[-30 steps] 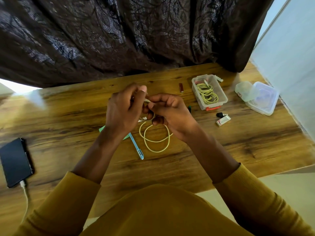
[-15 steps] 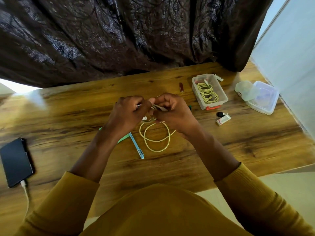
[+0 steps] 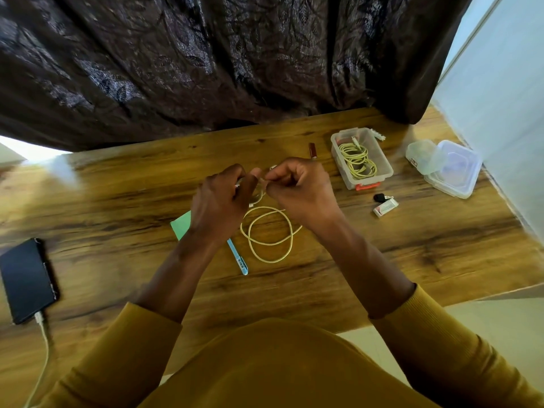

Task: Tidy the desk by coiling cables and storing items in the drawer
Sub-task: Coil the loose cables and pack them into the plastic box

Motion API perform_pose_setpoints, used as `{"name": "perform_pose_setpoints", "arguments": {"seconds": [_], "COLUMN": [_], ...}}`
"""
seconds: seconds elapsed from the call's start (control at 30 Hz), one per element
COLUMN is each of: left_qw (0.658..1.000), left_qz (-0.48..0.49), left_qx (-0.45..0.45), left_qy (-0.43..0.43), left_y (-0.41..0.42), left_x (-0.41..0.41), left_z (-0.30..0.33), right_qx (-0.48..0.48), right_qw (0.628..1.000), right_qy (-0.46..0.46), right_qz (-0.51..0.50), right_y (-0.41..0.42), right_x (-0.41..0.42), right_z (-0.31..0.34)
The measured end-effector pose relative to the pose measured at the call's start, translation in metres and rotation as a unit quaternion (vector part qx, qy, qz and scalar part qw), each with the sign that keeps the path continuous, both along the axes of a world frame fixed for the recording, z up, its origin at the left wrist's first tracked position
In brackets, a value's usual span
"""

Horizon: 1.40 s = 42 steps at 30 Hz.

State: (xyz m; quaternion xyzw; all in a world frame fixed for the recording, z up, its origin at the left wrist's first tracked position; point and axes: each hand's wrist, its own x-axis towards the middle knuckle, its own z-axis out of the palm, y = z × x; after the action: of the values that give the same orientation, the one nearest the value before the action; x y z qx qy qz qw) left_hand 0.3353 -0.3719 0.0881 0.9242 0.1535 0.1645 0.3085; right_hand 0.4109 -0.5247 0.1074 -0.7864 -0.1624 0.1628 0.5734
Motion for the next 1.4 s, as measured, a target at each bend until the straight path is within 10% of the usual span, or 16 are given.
{"name": "perform_pose_setpoints", "arguments": {"seconds": [0.47, 1.4], "left_qw": [0.977, 0.944], "left_qz": [0.027, -0.002], "left_qx": [-0.189, -0.329], "left_qy": [-0.099, -0.004], "left_y": [-0.013, -0.017], "left_x": [0.005, 0.003], "left_z": [0.009, 0.016], "right_qx": [0.169, -0.088], "right_qw": [0.977, 0.947], "right_qy": [0.129, -0.307], "right_qz": [-0.016, -0.02], "right_y": [0.0, 0.008], "right_x": [-0.016, -0.017], "right_z": [0.006, -0.008]}}
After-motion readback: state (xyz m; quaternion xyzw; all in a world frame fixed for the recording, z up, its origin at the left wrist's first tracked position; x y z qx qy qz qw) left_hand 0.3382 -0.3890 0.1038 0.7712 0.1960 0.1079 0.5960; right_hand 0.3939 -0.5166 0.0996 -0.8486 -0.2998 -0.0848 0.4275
